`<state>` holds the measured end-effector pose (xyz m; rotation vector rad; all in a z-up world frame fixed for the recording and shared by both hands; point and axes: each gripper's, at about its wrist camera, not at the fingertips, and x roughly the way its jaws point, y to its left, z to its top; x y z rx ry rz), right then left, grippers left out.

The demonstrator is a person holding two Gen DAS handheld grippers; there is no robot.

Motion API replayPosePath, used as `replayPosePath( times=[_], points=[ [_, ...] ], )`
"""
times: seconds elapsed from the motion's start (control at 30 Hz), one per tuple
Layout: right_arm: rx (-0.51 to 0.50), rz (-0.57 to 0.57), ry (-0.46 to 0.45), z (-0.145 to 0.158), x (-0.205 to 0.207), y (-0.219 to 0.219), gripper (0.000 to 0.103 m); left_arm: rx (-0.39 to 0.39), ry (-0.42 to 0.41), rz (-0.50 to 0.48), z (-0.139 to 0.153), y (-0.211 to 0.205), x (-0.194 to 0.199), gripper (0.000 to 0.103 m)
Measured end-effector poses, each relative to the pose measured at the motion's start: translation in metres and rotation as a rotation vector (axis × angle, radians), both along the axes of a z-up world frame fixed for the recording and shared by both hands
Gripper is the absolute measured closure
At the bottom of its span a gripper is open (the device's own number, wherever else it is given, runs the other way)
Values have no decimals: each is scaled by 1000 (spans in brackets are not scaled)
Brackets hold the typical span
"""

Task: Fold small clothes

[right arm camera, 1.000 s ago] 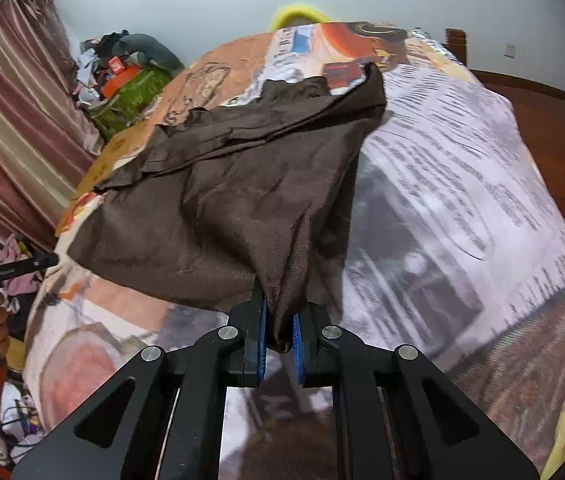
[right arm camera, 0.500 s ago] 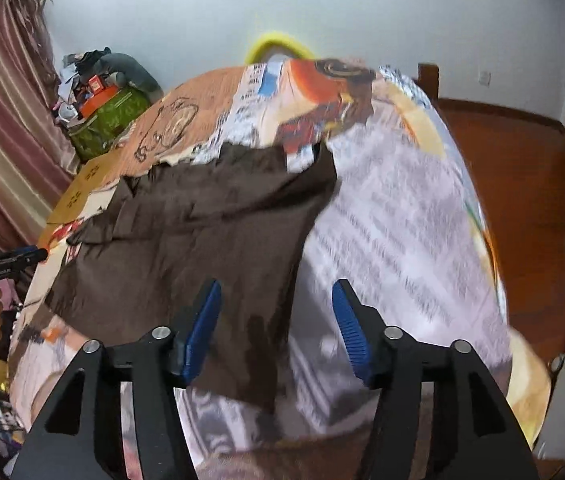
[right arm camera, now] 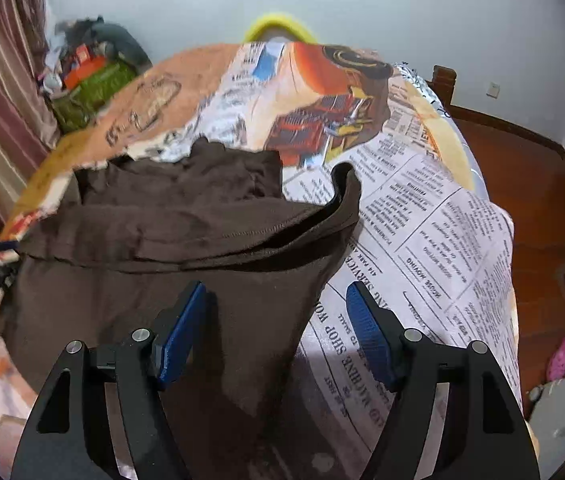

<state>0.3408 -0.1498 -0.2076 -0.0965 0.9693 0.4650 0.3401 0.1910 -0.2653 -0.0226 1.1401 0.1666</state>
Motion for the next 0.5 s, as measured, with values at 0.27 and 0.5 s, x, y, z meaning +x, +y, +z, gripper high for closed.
replayPosePath(
  times=[0.27,0.5],
  points=[
    [-85,79,-55,-1,6,18,28,-18,-53,44,15,12,16,17],
    [-114,68,-201,17,38,36,28,-56,-123,130,26,17,56,17]
  ],
)
